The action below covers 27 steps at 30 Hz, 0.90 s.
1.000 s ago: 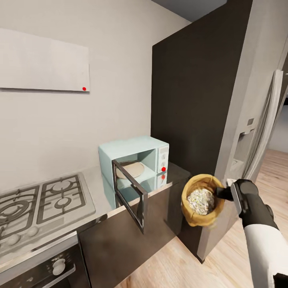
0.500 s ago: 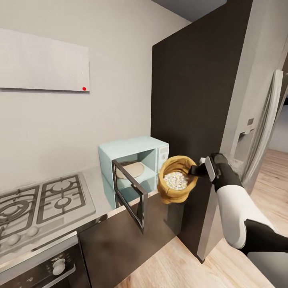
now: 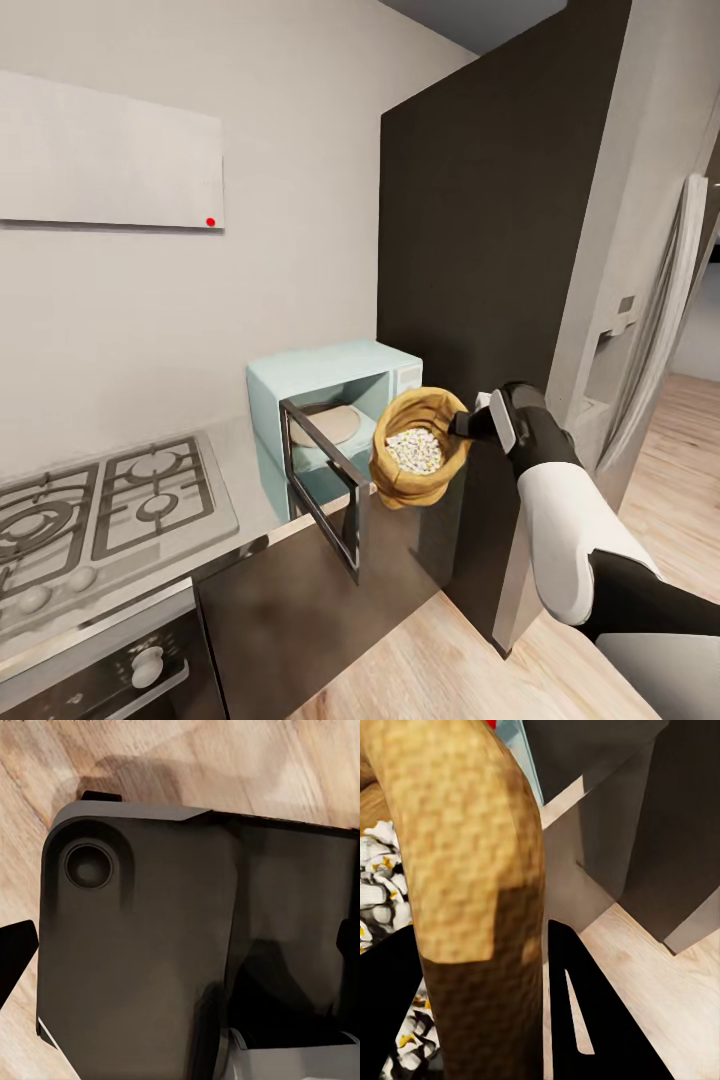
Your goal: In the kitchen, take the popcorn bag from the countertop, put it into the microwave, and heat it until the popcorn is cooked so the cooked popcorn ends up inside the bag.
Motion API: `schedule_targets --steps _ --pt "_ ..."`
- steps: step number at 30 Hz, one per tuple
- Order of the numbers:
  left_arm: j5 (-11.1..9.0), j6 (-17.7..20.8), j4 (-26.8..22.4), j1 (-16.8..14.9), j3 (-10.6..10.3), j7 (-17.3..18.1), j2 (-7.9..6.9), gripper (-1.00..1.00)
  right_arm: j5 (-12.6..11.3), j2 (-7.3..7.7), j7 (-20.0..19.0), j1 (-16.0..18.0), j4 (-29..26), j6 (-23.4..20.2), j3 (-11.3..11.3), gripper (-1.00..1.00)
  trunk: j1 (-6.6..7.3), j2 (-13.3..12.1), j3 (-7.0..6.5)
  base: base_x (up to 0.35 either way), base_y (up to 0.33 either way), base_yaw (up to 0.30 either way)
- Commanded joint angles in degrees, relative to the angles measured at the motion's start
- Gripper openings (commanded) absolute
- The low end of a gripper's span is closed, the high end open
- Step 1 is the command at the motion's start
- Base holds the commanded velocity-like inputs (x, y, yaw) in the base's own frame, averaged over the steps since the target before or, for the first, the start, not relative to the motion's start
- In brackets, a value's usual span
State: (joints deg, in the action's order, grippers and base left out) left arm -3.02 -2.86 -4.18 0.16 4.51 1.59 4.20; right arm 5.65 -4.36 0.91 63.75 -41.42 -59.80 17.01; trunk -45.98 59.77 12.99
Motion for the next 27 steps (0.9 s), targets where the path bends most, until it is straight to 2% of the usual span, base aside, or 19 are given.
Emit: schedule_targets --steps 1,7,15,19,23,27 --pt "-0.3 0.0 -0.1 0.0 0.4 0.2 0.01 1.0 0.6 -0.1 -0.2 0.1 -0.1 -0.2 0.3 -1.0 -0.01 0.0 0.07 0.0 0.0 0.0" --pt "-0.3 0.0 -0.1 0.0 0.4 0.2 -0.07 1.0 1.0 -0.09 0.3 0.1 0.0 -0.2 0.2 -1.0 -0.01 0.0 0.07 0.0 0.0 0.033" --pt "-0.3 0.0 -0.1 0.0 0.4 0.2 -0.07 1.0 1.0 -0.03 0.5 0.1 0.5 -0.2 0.3 -1.0 -0.01 0.0 0.07 0.0 0.0 0.26" --pt "-0.3 0.0 -0.1 0.0 0.4 0.2 -0.07 1.0 1.0 0.56 0.6 0.1 0.6 -0.2 0.4 -1.0 -0.01 0.0 0.07 0.0 0.0 0.274" --pt "-0.3 0.0 -0.1 0.0 0.4 0.2 -0.07 1.0 1.0 0.73 0.6 0.1 0.1 -0.2 0.7 -1.0 -0.01 0.0 0.07 0.0 0.0 0.072" --pt "-0.3 0.0 -0.1 0.0 0.4 0.2 -0.07 1.0 2.7 0.71 3.4 0.9 3.7 -0.2 1.3 -1.0 -0.01 0.0 0.07 0.0 0.0 0.004"
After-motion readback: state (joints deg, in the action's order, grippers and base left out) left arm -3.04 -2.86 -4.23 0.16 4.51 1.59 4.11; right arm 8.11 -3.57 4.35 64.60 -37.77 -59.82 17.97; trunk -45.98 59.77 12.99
